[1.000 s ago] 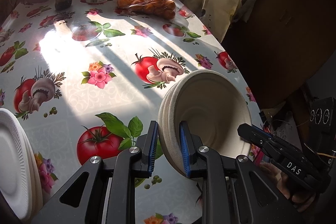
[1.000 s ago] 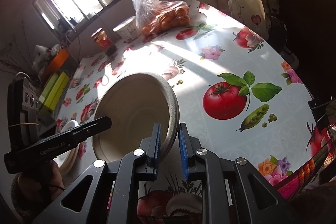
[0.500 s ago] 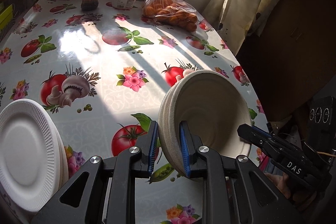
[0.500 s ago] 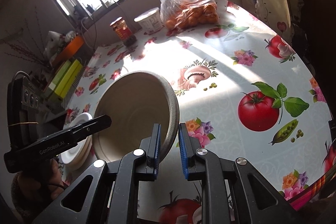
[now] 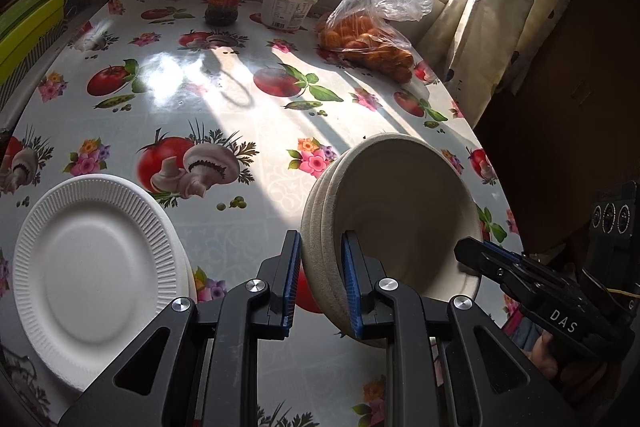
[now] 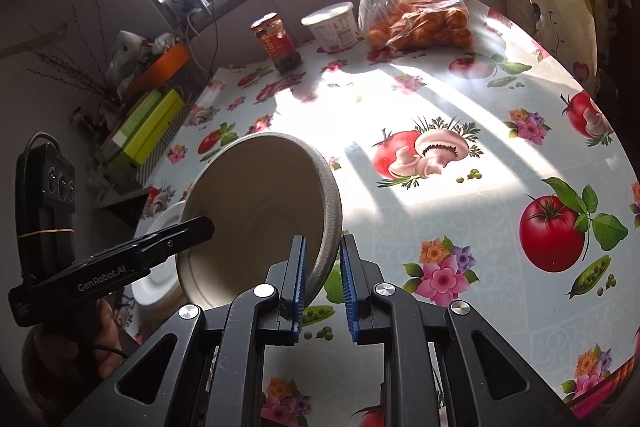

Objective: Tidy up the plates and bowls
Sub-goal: 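Lift the nested bowl stack with the right tool toward the white plate stack while the left tool carries it, then lower the nested bowls onto the white plates with the right tool while the left tool lowers them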

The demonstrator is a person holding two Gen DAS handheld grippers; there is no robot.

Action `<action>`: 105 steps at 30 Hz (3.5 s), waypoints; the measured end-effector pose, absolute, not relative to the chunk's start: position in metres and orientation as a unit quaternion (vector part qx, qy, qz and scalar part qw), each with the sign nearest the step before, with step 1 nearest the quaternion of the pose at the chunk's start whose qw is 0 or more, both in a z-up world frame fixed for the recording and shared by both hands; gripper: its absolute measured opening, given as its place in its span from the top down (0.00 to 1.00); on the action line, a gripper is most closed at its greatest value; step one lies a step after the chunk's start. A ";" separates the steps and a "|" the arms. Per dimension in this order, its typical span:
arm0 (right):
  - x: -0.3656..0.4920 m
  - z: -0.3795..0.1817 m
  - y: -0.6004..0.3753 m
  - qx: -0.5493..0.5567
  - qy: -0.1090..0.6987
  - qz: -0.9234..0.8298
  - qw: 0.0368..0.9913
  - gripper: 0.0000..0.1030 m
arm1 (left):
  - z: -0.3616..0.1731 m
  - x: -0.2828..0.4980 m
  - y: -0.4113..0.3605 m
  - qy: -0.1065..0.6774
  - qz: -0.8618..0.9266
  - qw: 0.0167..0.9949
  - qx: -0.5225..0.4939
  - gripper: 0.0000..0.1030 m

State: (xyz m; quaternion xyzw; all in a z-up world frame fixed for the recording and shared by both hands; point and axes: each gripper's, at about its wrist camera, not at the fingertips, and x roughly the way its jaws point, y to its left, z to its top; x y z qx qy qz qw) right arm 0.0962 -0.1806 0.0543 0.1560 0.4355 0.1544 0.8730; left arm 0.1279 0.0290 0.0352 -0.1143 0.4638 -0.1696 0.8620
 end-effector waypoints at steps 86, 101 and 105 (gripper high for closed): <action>0.167 0.032 0.031 0.079 0.518 0.320 0.790 0.82 | 0.016 0.094 0.225 0.455 0.030 0.862 -0.219 0.79; 0.169 0.035 0.033 0.079 0.513 0.322 0.792 0.81 | 0.013 0.097 0.229 0.461 0.034 0.857 -0.228 0.79; 0.169 0.036 0.033 0.079 0.513 0.321 0.792 0.81 | 0.013 0.097 0.229 0.460 0.035 0.858 -0.227 0.79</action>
